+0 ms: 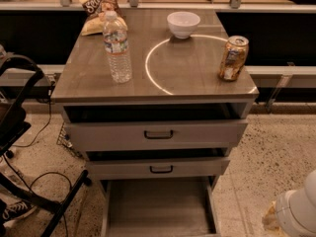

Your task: Close bottom drawer

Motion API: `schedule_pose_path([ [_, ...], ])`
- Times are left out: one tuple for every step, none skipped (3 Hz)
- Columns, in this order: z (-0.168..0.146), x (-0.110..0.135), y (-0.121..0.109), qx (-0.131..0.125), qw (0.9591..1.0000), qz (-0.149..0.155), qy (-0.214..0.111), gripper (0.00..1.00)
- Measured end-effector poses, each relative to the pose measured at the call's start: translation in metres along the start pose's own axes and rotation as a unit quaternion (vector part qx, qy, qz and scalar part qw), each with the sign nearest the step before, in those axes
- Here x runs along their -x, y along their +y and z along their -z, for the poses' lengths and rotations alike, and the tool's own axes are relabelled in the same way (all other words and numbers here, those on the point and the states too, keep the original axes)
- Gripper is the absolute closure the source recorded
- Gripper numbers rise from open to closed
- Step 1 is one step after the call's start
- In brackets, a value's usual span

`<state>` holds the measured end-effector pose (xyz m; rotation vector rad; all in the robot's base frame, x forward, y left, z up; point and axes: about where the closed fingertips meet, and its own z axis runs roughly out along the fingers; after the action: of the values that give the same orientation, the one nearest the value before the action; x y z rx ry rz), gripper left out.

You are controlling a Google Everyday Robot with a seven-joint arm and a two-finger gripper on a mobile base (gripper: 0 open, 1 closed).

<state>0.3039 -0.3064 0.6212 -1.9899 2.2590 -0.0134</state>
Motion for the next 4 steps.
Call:
schedule_pose_path([
  [-0.081, -0.011, 0.014, 0.04, 0.999, -0.017, -0.014, 1.0],
  [-0.122, -0.022, 0.019, 0.05, 0.9985, -0.023, 0.001, 0.84],
  [-0.122, -0.022, 0.02, 0.05, 0.9985, -0.023, 0.001, 0.91],
  [-0.122, -0.022, 0.02, 0.051, 0.9985, -0.023, 0.001, 1.0],
])
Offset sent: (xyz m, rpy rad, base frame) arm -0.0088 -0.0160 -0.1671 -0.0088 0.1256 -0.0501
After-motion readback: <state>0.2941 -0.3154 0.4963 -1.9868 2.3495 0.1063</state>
